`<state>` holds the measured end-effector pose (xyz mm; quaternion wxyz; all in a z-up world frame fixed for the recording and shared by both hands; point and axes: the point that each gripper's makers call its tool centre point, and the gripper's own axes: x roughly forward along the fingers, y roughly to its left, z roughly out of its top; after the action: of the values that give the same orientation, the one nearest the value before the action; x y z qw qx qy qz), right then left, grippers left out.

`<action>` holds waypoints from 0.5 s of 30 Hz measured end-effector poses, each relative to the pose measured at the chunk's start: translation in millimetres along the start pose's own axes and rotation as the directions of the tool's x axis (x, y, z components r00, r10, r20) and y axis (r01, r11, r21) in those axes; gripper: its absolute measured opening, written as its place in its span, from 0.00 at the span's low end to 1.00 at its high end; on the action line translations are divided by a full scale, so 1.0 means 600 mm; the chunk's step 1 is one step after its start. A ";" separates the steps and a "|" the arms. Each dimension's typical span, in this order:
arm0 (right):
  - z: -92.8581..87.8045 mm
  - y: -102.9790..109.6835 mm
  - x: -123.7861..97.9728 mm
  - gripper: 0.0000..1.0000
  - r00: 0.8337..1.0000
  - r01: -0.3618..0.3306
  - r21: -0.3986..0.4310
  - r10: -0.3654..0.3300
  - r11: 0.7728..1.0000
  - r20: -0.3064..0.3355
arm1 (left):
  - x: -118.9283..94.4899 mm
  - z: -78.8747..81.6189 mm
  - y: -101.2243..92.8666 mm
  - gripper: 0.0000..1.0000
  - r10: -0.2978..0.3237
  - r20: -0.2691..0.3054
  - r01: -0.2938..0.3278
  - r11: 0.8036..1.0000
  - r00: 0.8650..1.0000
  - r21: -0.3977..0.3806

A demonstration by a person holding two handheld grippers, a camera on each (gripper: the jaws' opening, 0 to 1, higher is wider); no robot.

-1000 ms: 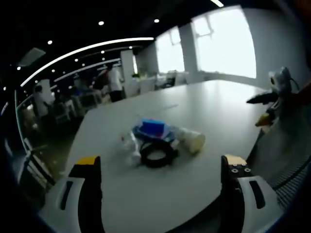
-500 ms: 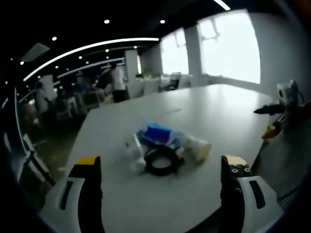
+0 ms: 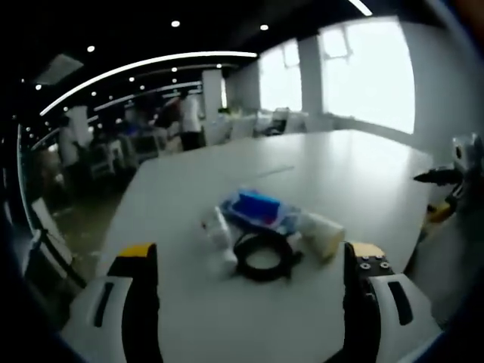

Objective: Arrange the tabletop items into an orderly group along one side of the table until the central work area is clear of visible clutter.

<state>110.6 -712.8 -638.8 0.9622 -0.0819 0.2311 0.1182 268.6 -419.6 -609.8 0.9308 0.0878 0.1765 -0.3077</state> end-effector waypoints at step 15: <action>0.001 0.001 -0.012 0.93 1.000 -0.005 0.004 0.005 1.000 -0.012 | 0.094 0.007 0.029 0.95 0.026 -0.032 -0.026 1.000 0.999 -0.015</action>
<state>104.6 -713.3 -635.1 0.9607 -0.0803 0.2372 0.1196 322.4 -437.6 -626.6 0.9326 0.0878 0.1923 -0.2926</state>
